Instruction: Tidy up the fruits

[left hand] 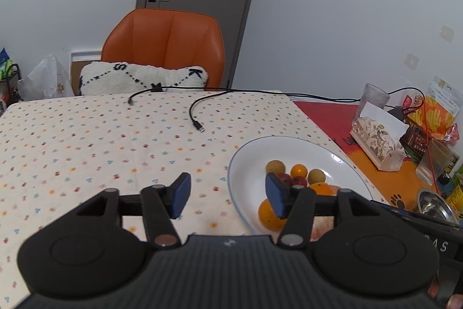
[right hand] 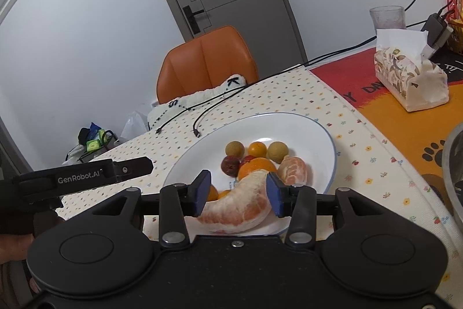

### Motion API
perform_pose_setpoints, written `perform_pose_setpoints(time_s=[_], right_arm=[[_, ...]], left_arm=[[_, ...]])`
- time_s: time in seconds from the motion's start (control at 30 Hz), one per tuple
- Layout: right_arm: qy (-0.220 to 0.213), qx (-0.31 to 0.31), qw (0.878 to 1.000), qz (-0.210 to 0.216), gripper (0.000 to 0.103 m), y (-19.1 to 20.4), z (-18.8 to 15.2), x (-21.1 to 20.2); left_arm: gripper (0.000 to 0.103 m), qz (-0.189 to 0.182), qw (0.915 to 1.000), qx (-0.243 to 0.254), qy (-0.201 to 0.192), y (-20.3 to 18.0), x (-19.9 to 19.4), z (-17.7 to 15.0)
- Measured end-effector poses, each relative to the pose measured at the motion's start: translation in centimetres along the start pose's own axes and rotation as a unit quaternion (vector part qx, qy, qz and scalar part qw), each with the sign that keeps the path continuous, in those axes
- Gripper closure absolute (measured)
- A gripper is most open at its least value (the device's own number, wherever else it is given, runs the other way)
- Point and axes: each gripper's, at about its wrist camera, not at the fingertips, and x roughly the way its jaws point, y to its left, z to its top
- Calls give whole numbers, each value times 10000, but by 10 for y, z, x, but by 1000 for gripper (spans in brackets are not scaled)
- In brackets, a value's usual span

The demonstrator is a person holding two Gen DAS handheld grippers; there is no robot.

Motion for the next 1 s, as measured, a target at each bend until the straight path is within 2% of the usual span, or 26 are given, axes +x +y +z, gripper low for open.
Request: perform_pose_setpoints(time_s=[0.07,0.37,0.5,0.63,0.8,1.0], right_arm=[[-12,-33,10000,20,56,3,0,-2],[-57,-66,9999,124,47,15,-3,-11],[-111,-133,9997,194,38,23,-3,-18],[-191,-232,9993,228,24,31,-3,-28],[-239,-270,9989,301,13,39,-4,-40],[-215,-378,9983,379,3,52,-7,-51]], left_arm=[[35,68,10000,-19,-7,4,-5,-1],[15,447,9989,14,-159,16,-35,-7],[11,547,9982,17,-251,21,-50,-9],[8,625,9978,10,-230,24,-65,-11],[6,716,9973,9,-143,28,-80,-16],[5,844,9961,-101,-214,36,-102,-17]])
